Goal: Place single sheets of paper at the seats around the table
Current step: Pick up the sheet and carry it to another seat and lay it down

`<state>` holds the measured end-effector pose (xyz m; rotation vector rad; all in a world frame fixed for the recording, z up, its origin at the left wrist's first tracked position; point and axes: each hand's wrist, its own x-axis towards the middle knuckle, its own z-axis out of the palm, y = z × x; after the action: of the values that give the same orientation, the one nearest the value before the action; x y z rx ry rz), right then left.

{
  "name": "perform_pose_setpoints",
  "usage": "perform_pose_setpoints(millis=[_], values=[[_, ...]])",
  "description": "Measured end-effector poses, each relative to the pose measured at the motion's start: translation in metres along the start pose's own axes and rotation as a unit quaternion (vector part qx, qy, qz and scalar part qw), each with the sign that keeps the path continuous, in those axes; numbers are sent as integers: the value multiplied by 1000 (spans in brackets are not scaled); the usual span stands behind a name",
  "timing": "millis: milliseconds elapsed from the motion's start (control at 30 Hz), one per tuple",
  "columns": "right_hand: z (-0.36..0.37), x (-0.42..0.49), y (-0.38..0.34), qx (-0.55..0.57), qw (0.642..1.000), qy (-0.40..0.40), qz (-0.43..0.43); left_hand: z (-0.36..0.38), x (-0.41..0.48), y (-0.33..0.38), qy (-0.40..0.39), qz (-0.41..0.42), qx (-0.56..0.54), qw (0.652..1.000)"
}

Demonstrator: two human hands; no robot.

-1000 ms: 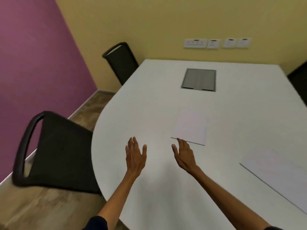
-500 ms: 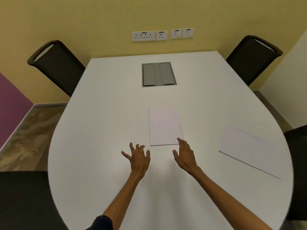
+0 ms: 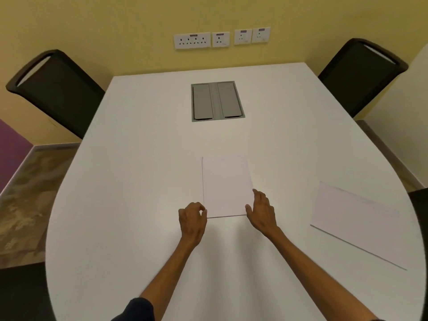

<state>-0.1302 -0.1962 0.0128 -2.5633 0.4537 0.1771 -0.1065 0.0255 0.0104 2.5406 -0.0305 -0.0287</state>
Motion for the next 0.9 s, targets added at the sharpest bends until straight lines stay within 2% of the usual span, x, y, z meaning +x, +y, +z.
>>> perform_pose_setpoints(millis=[167, 300, 400, 500, 667, 900], values=[[14, 39, 9, -14, 999, -2, 32, 19, 33, -8, -1, -30, 3, 1000], [27, 65, 20, -21, 998, -4, 62, 44, 61, -16, -69, -63, 46, 995], [35, 81, 26, -21, 996, -6, 83, 62, 77, -17, -107, -105, 26, 988], [45, 90, 31, -34, 995, -8, 95, 77, 87, -18, -95, -125, 16, 987], [59, 94, 31, -70, 993, 11, 91, 97, 90, -13, -58, -106, 39, 992], [66, 86, 26, -91, 992, 24, 86, 103, 82, -5, -55, -95, 71, 992]])
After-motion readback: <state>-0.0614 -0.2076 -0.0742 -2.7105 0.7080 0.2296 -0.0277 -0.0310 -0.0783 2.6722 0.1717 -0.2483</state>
